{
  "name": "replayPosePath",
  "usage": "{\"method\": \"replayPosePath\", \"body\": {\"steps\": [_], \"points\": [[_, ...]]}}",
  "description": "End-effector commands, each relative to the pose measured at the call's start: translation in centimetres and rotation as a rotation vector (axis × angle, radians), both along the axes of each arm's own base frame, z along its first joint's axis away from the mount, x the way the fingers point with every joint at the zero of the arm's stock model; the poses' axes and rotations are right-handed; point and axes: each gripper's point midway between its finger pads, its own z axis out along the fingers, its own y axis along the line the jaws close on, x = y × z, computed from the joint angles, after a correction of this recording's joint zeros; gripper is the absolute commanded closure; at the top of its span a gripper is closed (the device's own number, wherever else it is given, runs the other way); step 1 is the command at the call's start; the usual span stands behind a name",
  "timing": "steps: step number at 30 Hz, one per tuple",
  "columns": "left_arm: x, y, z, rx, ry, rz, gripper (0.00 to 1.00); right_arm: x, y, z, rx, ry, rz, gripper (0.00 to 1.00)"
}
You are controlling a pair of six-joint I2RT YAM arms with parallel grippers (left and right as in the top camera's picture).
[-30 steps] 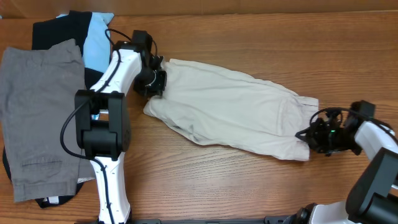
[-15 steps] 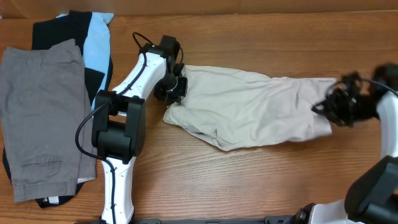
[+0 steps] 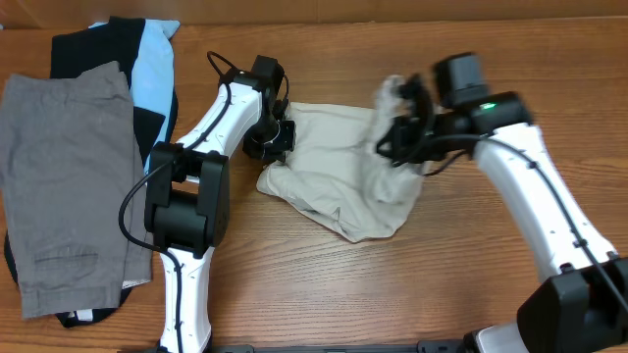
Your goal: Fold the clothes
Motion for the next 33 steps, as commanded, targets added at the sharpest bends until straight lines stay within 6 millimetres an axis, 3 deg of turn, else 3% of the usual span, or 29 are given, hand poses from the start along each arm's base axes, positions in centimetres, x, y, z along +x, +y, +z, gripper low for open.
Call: {"method": "replayPosePath", "body": {"steps": [1,7,8,10,11,14,20,28,29,31,33], "points": [[0.0,0.0,-1.2,0.012,0.019,0.025,0.96,-0.5,3.8,1.7,0.007,-0.041,-0.006,0.96],[0.0,0.0,-1.2,0.013,0.022,0.042,0.96,-0.2,7.3,0.1,-0.039,-0.068,-0.011,0.96],[0.0,0.0,-1.2,0.013,0.022,0.042,0.89,-0.1,7.8,-0.5,-0.039,-0.063,-0.006,0.96],[0.0,0.0,-1.2,0.013,0.022,0.042,0.65,0.3,8.4,-1.5,-0.038,-0.045,-0.015,0.96],[0.0,0.0,-1.2,0.013,0.021,0.044,0.34,0.6,8.7,-2.2,-0.037,-0.035,-0.024,0.96],[0.3,0.6,-0.9,0.017,0.020,0.056,0.02,1.6,9.3,-3.4,-0.027,-0.027,-0.046,0.96],[2.2,4.1,2.7,0.067,0.002,0.138,0.00,3.2,10.2,-3.4,0.013,-0.065,-0.073,0.96],[6.1,9.9,10.9,0.059,-0.123,0.279,0.00,3.9,10.6,-3.1,0.033,-0.090,-0.079,0.95],[6.6,10.5,11.9,0.054,-0.148,0.300,0.00,4.0,10.7,-3.2,0.034,-0.090,-0.078,0.87],[7.3,11.5,13.4,0.047,-0.188,0.322,0.00,4.2,11.4,-3.5,0.047,-0.098,-0.063,0.49],[7.9,12.2,14.4,0.043,-0.220,0.338,0.00,3.7,13.2,-3.1,0.103,-0.120,0.025,0.29]]}}
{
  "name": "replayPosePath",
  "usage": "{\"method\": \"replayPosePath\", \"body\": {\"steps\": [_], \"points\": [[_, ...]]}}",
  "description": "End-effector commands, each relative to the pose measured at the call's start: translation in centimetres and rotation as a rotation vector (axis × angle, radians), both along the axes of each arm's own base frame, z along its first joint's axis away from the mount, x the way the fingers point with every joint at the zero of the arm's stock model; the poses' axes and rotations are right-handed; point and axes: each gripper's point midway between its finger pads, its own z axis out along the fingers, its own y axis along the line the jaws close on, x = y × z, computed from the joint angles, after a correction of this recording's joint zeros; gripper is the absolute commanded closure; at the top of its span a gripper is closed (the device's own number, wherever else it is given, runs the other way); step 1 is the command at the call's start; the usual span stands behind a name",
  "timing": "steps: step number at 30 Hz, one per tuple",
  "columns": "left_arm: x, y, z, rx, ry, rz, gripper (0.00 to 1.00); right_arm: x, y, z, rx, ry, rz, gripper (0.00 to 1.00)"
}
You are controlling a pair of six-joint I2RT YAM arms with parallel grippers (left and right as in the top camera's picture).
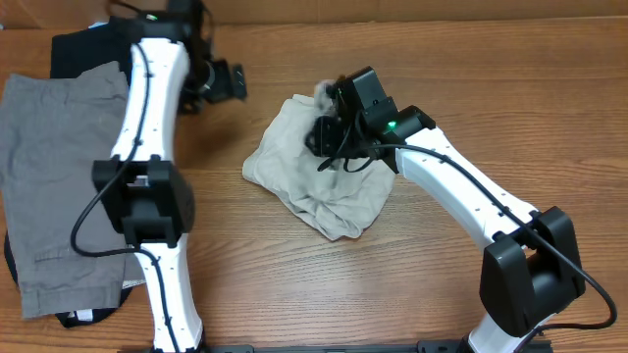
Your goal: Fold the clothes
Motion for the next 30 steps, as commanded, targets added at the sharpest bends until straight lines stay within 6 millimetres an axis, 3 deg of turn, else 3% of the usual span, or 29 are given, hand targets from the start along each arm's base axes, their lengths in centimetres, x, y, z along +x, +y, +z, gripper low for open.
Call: {"method": "replayPosePath", "body": {"steps": [1,5,7,9,10,13,14,16,17,19,20,24,30], "points": [[1.1,0.8,2.2,0.004,-0.068,0.034,0.00,-0.8,3.3,0.9,0.078,-0.040,0.147,0.21],[1.6,1.7,2.5,-0.001,-0.090,0.061,0.00,-2.0,4.7,1.4,0.090,-0.061,0.222,0.04],[1.6,2.0,2.5,0.000,-0.089,0.066,0.00,-2.2,4.2,1.6,0.079,-0.040,0.215,0.02],[1.7,2.0,2.5,0.002,-0.091,0.061,0.00,-2.0,2.5,2.0,0.046,-0.013,0.175,0.01],[1.7,2.0,2.5,0.003,-0.092,0.057,0.00,-1.6,0.4,1.9,-0.008,0.016,0.124,0.01],[1.7,2.1,2.5,0.012,-0.092,0.055,0.00,-1.7,-2.8,1.1,-0.083,0.070,0.078,0.02],[1.7,2.1,2.5,0.013,-0.094,0.049,0.00,-2.0,-3.7,0.7,-0.102,0.092,0.080,0.06],[1.8,2.1,2.5,0.013,-0.098,0.049,0.00,-2.8,-4.5,-0.5,-0.136,0.121,0.110,0.27],[1.8,2.1,2.5,0.013,-0.101,0.048,0.00,-3.1,-4.6,-1.2,-0.148,0.131,0.125,0.43],[1.9,2.1,2.6,0.013,-0.105,0.049,0.00,-3.8,-4.9,-2.9,-0.170,0.162,0.130,0.85],[2.0,2.1,2.6,0.013,-0.106,0.049,0.00,-4.2,-5.0,-3.8,-0.177,0.179,0.133,0.96],[2.0,2.1,2.6,0.013,-0.106,0.049,0.00,-6.3,-5.7,-7.5,-0.208,0.255,0.143,0.96],[2.0,2.1,2.6,0.013,-0.107,0.048,0.00,-8.9,-7.7,-11.1,-0.264,0.333,0.129,0.96]]}}
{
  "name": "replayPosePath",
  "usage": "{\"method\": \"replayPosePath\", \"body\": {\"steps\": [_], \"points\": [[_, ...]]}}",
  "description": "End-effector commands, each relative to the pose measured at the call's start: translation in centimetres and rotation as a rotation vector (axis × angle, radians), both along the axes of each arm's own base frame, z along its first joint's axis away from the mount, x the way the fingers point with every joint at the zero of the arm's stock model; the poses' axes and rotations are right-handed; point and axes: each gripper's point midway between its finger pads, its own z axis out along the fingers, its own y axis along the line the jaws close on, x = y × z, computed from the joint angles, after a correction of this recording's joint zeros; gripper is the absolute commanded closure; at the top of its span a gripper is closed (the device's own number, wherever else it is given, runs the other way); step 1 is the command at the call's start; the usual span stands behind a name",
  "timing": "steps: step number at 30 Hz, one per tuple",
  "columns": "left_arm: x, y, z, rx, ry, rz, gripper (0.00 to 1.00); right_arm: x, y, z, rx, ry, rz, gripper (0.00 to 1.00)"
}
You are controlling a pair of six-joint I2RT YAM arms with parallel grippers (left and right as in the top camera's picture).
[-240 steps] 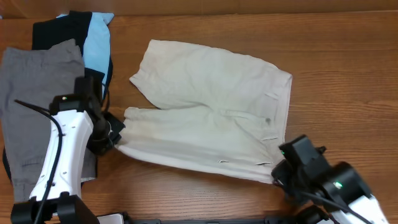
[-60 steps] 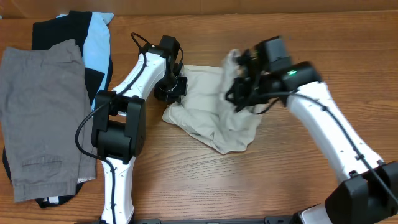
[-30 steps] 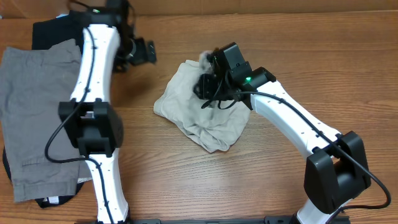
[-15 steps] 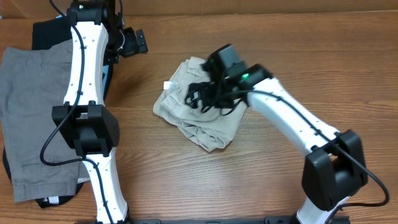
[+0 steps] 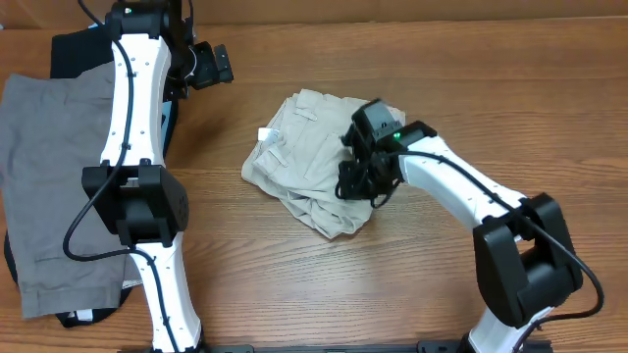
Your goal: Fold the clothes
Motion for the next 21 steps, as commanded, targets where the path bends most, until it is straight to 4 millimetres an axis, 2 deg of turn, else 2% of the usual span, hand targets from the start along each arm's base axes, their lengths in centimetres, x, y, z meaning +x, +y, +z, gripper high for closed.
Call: {"method": "replayPosePath", "body": {"steps": [1,5,15,21], "points": [[0.4,0.4,0.7,0.011,-0.026,0.006,0.00,-0.9,-1.8,-1.9,-0.067,0.021,-0.014,0.96],[0.4,0.3,0.8,0.010,-0.026,0.005,0.00,-0.6,-4.4,-3.2,-0.139,0.016,-0.064,0.96],[0.3,-1.8,0.8,0.011,-0.027,-0.039,0.00,1.5,-8.6,-3.8,-0.145,0.011,-0.198,0.96],[0.2,-3.1,0.8,0.011,-0.028,-0.064,0.00,2.3,-13.9,-4.2,-0.205,0.033,-0.325,0.96]]}}
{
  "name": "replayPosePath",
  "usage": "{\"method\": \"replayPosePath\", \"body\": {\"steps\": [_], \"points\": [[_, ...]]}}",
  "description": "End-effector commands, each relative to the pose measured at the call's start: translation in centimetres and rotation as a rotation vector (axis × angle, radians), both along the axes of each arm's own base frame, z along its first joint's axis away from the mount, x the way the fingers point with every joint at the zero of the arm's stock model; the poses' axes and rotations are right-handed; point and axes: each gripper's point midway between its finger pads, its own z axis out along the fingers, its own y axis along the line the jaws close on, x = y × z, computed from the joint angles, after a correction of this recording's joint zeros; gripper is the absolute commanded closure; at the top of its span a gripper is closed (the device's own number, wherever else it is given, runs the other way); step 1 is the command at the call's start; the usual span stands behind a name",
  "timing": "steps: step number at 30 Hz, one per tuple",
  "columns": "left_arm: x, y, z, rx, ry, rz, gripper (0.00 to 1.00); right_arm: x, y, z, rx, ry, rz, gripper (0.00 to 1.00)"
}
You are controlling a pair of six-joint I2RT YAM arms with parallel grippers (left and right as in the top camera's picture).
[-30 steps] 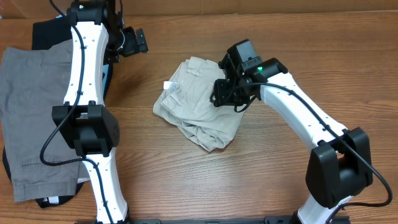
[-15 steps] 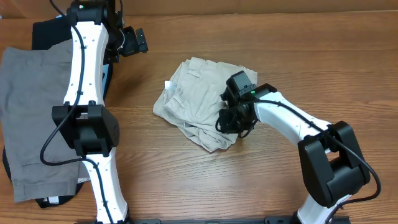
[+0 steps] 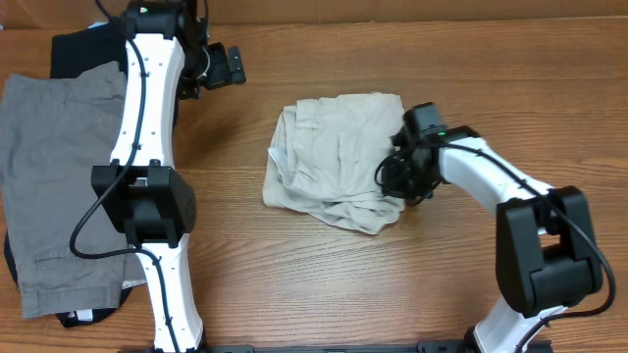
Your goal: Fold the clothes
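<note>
A crumpled beige pair of shorts (image 3: 334,157) lies mid-table, roughly bunched into a rectangle, with a white label at its left edge. My right gripper (image 3: 397,177) presses into the garment's right edge, apparently shut on a fold of the cloth; its fingertips are hidden in the fabric. My left gripper (image 3: 228,67) hangs at the far left of the table, well away from the shorts, open and holding nothing.
A pile of clothes lies at the left edge: grey shorts (image 3: 64,176) on top of a black garment (image 3: 83,44). The left arm (image 3: 147,108) stretches along the pile's right side. Bare wooden table (image 3: 324,284) shows in front of the shorts.
The beige shorts have shifted right and spread flatter, and my right gripper has moved from their middle right to their right edge. The left gripper has moved slightly right.
First both grippers were at the beige shorts, left at their left edge, right lifting their right part. Then the left gripper was up by the pile, empty, and the right was over the bunched cloth. Later the right was on the shorts' right half; now they lie further right.
</note>
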Motion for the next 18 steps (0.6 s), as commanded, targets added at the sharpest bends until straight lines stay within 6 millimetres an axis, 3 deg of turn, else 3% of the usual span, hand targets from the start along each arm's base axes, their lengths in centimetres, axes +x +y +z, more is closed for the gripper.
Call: {"method": "replayPosePath", "body": {"steps": [1,6,10,13,16,18], "points": [[0.3,-0.8,0.8,0.006,-0.028,-0.017,0.00,0.1,-5.5,-1.4,-0.135,0.016,-0.098,0.96],[0.2,-1.6,0.8,0.006,-0.028,-0.034,0.00,0.9,-9.9,-1.4,-0.147,0.012,-0.194,0.96],[0.3,-2.1,0.8,0.005,-0.033,-0.042,0.00,1.9,-13.5,-0.5,-0.121,-0.008,-0.278,0.76],[0.4,-2.4,0.9,0.005,-0.040,-0.049,0.00,3.3,-14.5,2.1,-0.035,-0.042,-0.295,0.57],[0.5,-2.6,0.9,0.004,-0.043,-0.052,0.00,4.8,-14.7,5.9,0.000,-0.094,-0.298,0.52],[0.5,-2.6,0.9,0.004,-0.043,-0.052,0.00,5.5,-13.5,8.5,0.028,-0.129,-0.264,0.51]]}}
